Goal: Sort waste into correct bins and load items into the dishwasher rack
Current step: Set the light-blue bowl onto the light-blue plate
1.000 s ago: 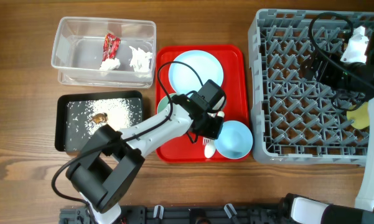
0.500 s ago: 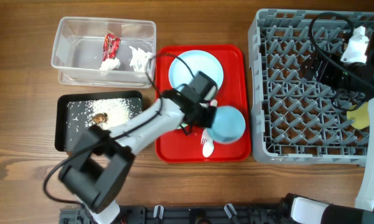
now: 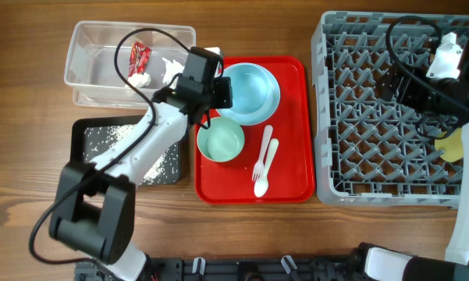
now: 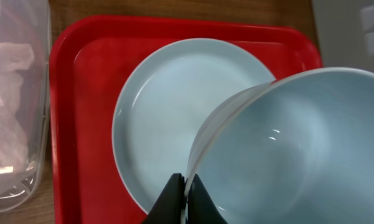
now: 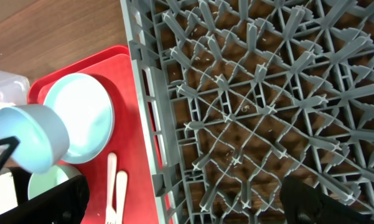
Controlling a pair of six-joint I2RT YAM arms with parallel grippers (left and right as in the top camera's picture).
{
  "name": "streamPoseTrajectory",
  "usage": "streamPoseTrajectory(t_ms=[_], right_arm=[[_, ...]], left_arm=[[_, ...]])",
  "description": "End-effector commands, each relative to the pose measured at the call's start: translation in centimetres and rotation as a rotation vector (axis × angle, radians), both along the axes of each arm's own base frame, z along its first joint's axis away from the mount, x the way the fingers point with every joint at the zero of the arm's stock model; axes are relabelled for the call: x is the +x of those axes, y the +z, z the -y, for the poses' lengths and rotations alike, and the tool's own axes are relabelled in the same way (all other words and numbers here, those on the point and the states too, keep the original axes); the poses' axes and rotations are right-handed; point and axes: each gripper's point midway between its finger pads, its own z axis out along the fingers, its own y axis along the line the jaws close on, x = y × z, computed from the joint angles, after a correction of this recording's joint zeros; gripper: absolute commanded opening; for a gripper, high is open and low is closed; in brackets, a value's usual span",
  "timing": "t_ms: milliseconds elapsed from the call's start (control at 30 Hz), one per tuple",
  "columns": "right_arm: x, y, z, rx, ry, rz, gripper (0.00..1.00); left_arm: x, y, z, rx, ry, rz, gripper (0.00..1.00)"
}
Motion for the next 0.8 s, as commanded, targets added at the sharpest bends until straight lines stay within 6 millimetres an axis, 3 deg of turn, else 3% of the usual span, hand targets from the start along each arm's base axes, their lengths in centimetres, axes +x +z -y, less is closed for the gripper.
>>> streamPoseTrajectory(t_ms=[0, 100, 333, 400, 567, 767], right_arm=[[0.2, 0.9, -0.5, 0.001, 0.034, 0.033, 1.0], [0.2, 0.9, -0.6, 0.004, 0.036, 0.033, 1.0], [0.5, 1.3, -1.6, 0.044, 0.069, 0.058, 1.0], [0.7, 1.4, -2.3, 0.042, 0.089, 0.065, 1.0], [1.8, 1.7, -6.1, 0.032, 0.215, 0.099, 1.0], [3.7, 0.2, -12.1, 0.027, 0.366, 0.101, 0.97]], left_arm=[[1.2, -2.4, -0.7, 0.06, 0.04, -0.005, 0.04], [1.4, -2.8, -0.6, 0.06, 0.039, -0.004, 0.05], [1.5, -2.6, -0.1, 0.038, 0.025, 0.001, 0.36], [1.1, -2.7, 0.0, 0.033, 0.016, -0.013, 0.38], [-1.0, -1.2, -0.9, 0.035, 0.042, -0.075, 0.47], [-4.6, 2.6, -2.8, 0.053, 0.046, -0.112, 0.57]])
